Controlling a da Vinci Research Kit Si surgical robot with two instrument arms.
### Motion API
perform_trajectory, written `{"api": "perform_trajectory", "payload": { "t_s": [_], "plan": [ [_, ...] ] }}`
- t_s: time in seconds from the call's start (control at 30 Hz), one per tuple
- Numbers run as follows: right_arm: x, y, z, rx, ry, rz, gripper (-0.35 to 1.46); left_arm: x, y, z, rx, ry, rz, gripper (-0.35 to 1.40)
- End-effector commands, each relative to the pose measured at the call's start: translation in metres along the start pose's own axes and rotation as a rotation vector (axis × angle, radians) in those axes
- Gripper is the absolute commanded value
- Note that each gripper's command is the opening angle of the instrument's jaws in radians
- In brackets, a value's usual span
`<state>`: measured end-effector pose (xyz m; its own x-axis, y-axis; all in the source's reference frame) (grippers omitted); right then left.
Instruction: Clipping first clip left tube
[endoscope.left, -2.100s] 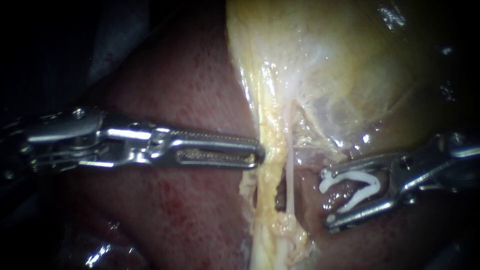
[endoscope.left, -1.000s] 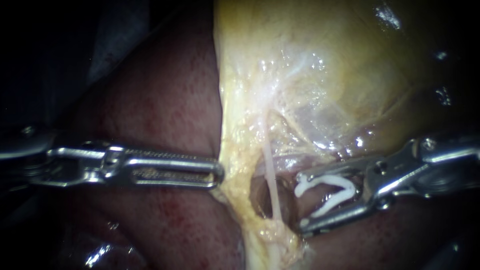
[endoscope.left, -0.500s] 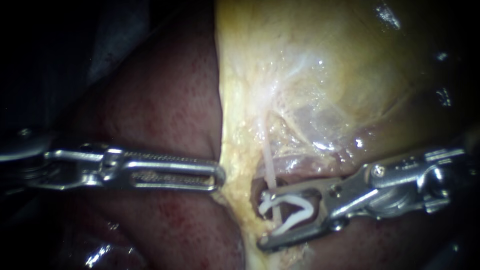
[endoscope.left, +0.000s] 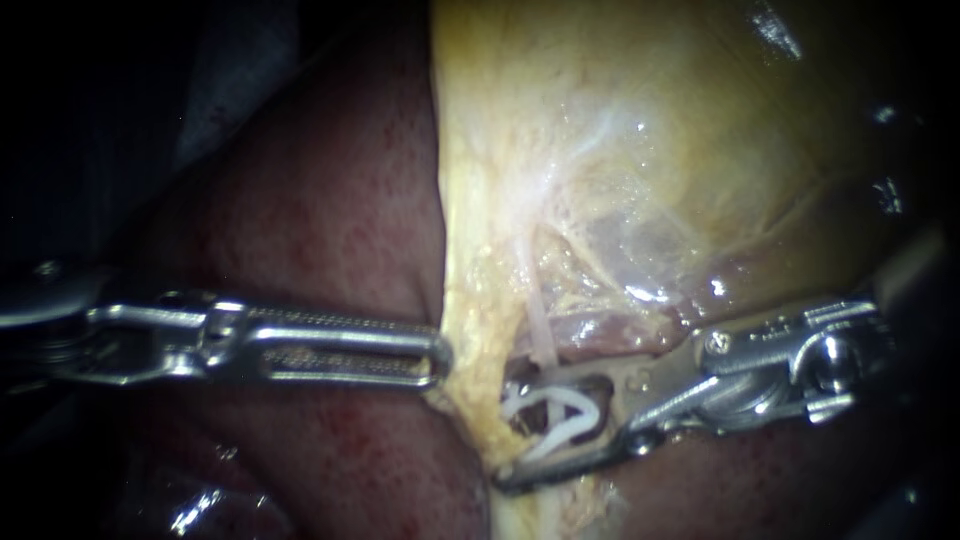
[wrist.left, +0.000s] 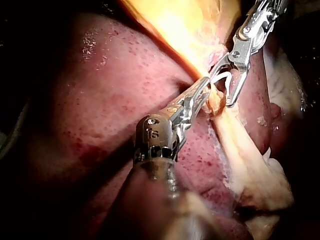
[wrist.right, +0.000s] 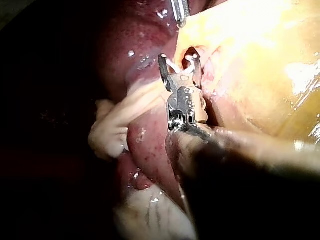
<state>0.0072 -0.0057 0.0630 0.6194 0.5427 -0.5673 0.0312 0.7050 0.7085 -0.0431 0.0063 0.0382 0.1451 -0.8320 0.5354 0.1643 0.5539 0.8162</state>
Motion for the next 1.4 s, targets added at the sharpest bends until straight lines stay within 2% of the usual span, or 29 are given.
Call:
{"api": "perform_trajectory", "payload": {
  "t_s": [0.03,0.3,0.53,1.03,1.17,1.3,1.4],
  "plan": [
    [0.0001,0.0,0.0002,0.002,-0.002,0.001,0.52,0.0,0.0,0.0,0.0,0.0,0.0,-0.35],
    [0.0012,-0.0009,0.002,0.026,-0.016,0.001,0.48,0.0,0.0,0.0,0.0,0.0,0.0,-0.35],
    [0.0009,-0.002,0.0032,0.051,-0.032,0.0,0.45,0.0,0.0001,0.0001,0.0,0.0,0.0,-0.35],
    [0.0008,-0.0019,0.0043,0.056,-0.038,0.056,0.34,-0.0001,0.0001,0.0001,0.0,0.0,0.0,-0.35],
    [0.0008,-0.0015,0.0043,0.055,-0.038,0.074,0.23,-0.0001,0.0001,0.0001,0.0,0.0,0.0,-0.35],
    [0.0008,-0.0007,0.004,0.057,-0.035,0.081,-0.05,-0.0001,0.0001,0.0001,0.0,0.0,0.0,-0.35],
    [0.0007,0.0,0.0037,0.056,-0.037,0.082,-0.14,-0.0001,0.0001,0.0001,0.0,0.0,0.0,-0.35]
  ]
}}
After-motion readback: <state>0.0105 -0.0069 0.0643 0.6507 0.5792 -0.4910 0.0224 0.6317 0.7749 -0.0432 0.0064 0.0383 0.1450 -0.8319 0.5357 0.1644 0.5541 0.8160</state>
